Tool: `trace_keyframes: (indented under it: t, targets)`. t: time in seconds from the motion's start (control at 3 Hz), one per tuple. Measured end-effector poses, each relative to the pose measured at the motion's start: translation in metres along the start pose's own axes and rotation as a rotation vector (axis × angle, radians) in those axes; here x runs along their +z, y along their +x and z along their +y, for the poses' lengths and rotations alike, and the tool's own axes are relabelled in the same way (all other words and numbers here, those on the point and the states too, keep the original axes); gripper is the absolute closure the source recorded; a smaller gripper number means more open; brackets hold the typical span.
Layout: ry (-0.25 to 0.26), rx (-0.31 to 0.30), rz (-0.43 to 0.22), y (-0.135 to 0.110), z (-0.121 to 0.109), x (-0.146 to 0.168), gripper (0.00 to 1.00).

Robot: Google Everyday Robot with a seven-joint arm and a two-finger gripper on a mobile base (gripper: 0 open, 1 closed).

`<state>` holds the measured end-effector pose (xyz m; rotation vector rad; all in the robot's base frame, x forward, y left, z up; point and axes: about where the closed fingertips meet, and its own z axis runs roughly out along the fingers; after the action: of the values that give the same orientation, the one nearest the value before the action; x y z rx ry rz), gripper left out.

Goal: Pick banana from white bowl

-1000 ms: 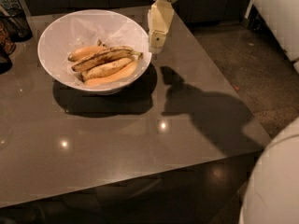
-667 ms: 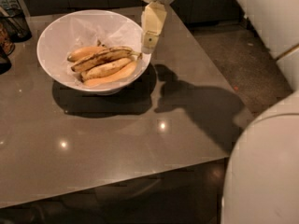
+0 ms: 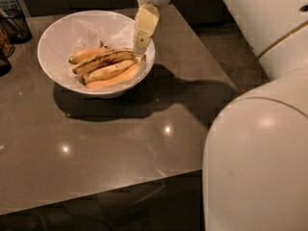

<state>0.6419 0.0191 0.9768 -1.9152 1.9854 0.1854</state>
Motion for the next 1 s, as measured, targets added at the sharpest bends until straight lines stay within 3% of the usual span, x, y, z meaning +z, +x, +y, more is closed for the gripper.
trace_keyframes:
  t: [0.33,0.67,1.0]
  targets:
    - [-0.031,0.035,-0.026,-0.013,-0.002,0.011,0.01]
    - [-0.05,0.07,-0.041,-0.024,-0.004,0.019,0.09]
    - [-0.068,0.101,-0.052,-0.033,-0.003,0.026,0.23]
